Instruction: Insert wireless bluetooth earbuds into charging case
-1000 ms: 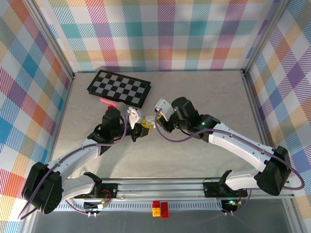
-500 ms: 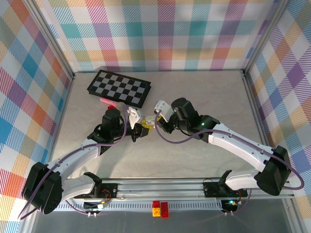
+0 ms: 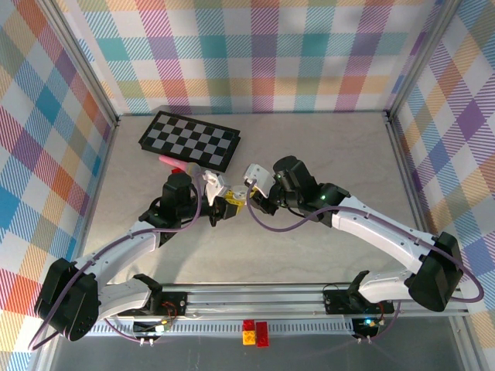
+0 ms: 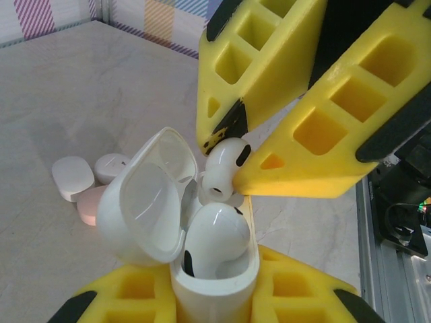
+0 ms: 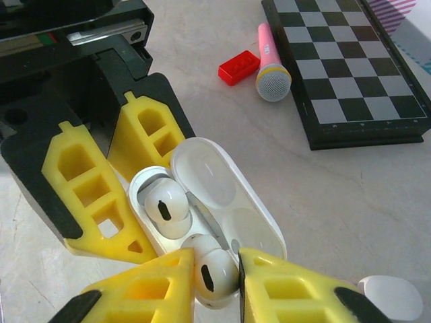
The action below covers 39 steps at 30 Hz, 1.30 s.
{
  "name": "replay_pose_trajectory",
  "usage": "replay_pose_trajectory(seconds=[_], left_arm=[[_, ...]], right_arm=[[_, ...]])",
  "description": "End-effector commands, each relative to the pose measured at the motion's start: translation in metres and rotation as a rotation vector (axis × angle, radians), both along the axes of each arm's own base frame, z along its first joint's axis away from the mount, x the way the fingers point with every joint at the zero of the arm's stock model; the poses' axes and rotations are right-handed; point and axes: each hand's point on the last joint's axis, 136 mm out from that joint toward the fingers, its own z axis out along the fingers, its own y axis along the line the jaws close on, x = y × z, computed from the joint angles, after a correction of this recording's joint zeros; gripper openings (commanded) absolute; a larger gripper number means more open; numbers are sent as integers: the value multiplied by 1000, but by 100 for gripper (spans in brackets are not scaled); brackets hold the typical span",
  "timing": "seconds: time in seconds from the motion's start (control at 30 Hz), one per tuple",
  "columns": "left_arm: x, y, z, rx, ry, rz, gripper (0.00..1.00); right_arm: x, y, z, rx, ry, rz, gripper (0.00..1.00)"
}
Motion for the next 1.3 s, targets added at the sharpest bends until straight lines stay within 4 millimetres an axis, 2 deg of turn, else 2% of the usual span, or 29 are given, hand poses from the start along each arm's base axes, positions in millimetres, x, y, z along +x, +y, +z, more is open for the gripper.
replay_pose_trajectory(seconds=[0.0,0.07,0.2,0.33,0.43,0.6,0.73,0.8,0.93,1.17,1.27], left_arm=[[4,-2,30,-47,-75,-1,2],[4,-2,30,-46,-75,2,2],[4,0,29,-44,-80,8,2],[4,-1,28,-51,-92,5,2],[2,-2,33,-75,-109,-7,2],[-3,-3,42,-97,-131,-34,2],[-6,-4,45,-104,-134,-47,2],[-6,-4,44,-105,-128,-48,2],[-3,-2,41,-95,-120,-27,2],[5,-2,36,-86,-93,6,1],[6,-2,35,-86,-85,7,1]], right_arm=[[-20,2,-7,-9,48,85,29],[-18,-1,-3,-5,33,68,41],[-11,-8,23,115,22,15,48],[1,-16,44,309,134,-45,55],[10,-15,50,404,231,-95,65],[22,-7,57,559,529,-80,69],[21,1,55,582,611,-18,73],[18,4,53,578,634,7,71],[9,6,58,583,643,66,61],[-15,5,68,564,681,192,55],[-19,2,71,555,655,208,50]])
